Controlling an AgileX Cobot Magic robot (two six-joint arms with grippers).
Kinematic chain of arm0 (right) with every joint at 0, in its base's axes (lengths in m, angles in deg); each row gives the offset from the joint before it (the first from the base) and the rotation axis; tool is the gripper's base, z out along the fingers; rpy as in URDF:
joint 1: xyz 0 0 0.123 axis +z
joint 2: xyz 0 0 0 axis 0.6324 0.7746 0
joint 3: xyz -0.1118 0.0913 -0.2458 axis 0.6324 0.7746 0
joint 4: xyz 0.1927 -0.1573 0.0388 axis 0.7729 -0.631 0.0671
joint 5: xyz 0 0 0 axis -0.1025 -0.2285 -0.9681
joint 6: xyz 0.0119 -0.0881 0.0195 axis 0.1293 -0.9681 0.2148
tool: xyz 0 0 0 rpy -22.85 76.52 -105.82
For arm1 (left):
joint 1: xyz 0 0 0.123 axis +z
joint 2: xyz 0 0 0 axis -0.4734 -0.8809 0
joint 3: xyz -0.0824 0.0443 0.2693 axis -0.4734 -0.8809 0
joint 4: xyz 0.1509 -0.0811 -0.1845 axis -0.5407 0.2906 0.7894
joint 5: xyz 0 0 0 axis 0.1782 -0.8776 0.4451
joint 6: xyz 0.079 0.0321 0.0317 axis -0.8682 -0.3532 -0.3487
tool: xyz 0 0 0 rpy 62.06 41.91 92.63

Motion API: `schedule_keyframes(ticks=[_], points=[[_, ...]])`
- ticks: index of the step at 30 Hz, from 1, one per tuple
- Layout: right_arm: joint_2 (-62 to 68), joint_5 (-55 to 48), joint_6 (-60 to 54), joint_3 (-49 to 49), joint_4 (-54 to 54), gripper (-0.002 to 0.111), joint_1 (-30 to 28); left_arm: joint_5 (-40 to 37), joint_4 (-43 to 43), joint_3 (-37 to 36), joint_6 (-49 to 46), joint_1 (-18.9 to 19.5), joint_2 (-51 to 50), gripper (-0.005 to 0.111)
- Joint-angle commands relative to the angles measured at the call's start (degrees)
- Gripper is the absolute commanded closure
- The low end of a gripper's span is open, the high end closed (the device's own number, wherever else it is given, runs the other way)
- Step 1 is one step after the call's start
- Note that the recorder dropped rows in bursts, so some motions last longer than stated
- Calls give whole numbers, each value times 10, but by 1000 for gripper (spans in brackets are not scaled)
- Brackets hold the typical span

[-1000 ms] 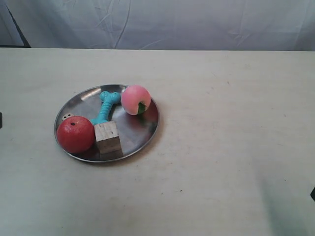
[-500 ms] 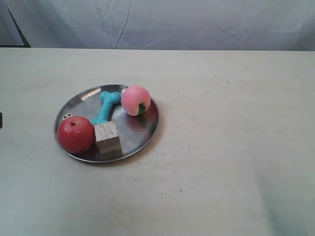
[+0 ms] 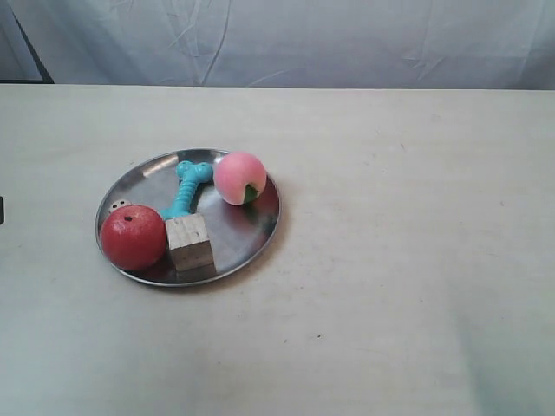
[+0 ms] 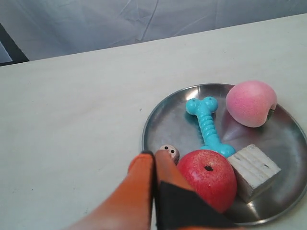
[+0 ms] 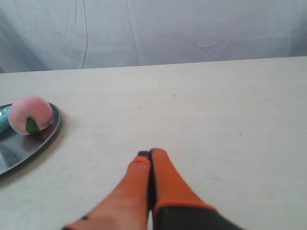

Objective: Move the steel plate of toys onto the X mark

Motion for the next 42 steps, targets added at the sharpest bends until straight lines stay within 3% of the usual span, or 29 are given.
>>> schedule_keyframes(ticks=[1,6,12,20,25,42], points=[[-4,2,-3,1,-2,108,-3,7,-4,0,3,-4,5,106],[-4,2,-3,1,-2,108,-3,7,-12,-20,-24,-3,43,106],[-4,3,-3,1,0,108,-3,12,5,-90,-42,4,163,106],[-4,3,-3,1,0,108,-3,12,41,-177,-5,106,314,106],[-4,3,-3,1,0,108,-3,7,41,-216,38,147,376,106],[-4,3,-3,1,0,108,-3,47,45,-268,52,150,409,106]])
